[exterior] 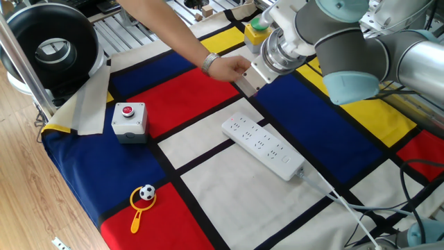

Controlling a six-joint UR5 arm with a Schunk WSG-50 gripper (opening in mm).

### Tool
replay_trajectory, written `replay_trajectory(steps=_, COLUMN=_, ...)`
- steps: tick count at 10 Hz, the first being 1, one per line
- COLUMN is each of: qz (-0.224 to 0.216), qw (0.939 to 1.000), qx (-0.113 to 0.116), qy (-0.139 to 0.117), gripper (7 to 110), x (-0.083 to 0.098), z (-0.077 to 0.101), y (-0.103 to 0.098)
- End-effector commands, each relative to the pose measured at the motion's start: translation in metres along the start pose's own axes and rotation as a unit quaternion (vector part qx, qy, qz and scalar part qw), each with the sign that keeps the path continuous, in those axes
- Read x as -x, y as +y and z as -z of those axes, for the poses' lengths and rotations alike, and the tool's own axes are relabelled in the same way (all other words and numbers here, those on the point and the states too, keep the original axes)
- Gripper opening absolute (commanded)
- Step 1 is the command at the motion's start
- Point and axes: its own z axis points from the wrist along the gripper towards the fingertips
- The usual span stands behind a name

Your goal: Turn off the power strip by pressing the button

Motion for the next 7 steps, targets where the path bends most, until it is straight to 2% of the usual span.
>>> replay_trajectory(steps=1, qz=0.008, qw=0.9996, qx=0.028, qy=-0.004, gripper=7, x=0.003, z=0.001, y=0.010)
replay_trajectory(steps=4, qz=0.001, qw=0.9996, qx=0.029, qy=-0.004, gripper=7, x=0.003, z=0.001, y=0.013)
replay_trajectory(steps=5, qz=-0.006, qw=0.9997, qx=0.021, qy=-0.006, gripper=7, x=0.004, z=0.000, y=0.009)
replay_trajectory(steps=7, qz=-0.035, qw=0.9992, qx=-0.014, qy=0.014, gripper=7, x=-0.007, z=0.002, y=-0.005)
